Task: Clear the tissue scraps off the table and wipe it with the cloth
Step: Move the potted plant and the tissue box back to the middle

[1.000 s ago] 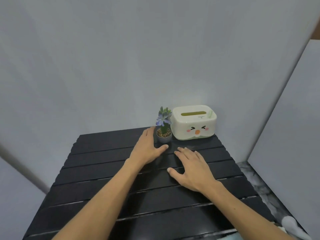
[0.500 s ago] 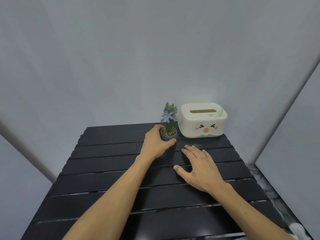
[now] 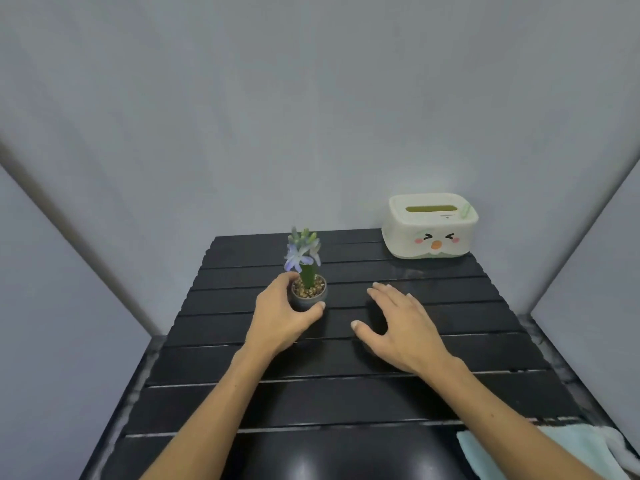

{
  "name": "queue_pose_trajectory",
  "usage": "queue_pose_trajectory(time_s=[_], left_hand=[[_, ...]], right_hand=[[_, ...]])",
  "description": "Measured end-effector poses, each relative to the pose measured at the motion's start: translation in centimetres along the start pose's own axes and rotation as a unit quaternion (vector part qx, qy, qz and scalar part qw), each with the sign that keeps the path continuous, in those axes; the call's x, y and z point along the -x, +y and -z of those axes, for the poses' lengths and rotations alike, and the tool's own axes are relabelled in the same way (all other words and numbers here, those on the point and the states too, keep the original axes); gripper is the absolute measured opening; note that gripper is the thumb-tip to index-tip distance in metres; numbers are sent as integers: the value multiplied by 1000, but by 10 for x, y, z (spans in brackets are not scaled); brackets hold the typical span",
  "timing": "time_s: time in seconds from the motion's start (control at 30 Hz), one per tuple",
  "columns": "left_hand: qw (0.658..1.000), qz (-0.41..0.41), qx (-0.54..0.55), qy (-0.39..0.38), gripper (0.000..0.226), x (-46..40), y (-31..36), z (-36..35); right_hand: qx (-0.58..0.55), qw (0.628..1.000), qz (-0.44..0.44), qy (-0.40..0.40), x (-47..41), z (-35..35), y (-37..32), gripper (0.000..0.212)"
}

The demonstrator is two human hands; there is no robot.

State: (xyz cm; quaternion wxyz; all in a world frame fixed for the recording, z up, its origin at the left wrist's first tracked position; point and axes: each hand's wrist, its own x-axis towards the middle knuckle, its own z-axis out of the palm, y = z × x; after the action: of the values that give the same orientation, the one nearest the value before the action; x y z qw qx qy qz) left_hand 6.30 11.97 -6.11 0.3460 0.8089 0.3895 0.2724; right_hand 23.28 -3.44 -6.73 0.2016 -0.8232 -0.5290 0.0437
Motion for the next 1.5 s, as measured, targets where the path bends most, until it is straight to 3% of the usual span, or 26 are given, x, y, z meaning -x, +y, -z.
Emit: queue_pose_trajectory(time_s=[0.37,1.3,1.5], left_hand=[[1000,11,-28,9,71,38,-24,36],[1000,21,-9,-1,86,55,-25,43],[997,55,24,41,84,82,-30,47]], right_hand=[[12,1000,13,-22,18,-14,-28,74],[37,999,16,-28,20,-19,-28,74],[5,999,16,-30,21,-13,-25,74]])
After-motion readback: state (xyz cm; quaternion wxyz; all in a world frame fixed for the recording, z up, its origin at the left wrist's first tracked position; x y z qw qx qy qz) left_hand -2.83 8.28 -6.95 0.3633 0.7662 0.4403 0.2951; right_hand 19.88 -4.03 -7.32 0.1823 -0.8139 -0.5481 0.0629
